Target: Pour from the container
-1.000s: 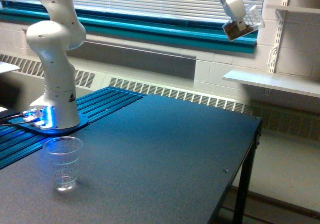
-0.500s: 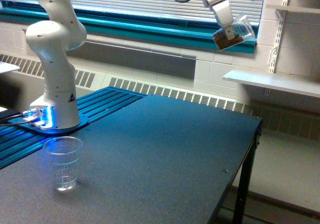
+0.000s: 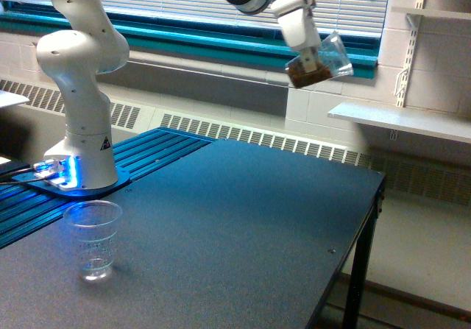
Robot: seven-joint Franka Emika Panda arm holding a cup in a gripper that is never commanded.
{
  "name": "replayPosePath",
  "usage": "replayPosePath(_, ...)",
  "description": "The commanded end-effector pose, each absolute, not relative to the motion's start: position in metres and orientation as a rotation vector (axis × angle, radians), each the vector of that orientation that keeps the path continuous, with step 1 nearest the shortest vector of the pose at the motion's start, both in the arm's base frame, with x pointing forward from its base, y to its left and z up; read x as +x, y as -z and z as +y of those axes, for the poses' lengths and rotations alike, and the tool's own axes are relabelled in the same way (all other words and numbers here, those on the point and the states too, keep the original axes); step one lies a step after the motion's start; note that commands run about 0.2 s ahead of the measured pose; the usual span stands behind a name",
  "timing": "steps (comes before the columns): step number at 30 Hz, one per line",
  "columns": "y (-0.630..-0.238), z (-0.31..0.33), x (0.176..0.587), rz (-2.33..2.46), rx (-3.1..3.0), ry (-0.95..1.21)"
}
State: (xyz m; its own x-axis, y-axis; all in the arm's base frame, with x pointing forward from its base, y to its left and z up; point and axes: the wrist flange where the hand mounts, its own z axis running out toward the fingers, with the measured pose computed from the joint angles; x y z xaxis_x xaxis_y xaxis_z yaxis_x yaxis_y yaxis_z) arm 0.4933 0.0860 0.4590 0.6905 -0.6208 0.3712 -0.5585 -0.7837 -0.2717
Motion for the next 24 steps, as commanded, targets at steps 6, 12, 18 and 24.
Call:
replayPosePath(6, -0.455, 0.033, 0.457, 1.255, -2.678, 0.698)
replayPosePath(12, -0.448, 0.005, 0.437, 1.369, -2.66, 0.687)
replayPosePath(18, -0.439, -0.031, 0.417, 1.499, -2.632, 0.659)
replayPosePath(24, -0.429, -0.074, 0.403, 1.655, -2.59, 0.625)
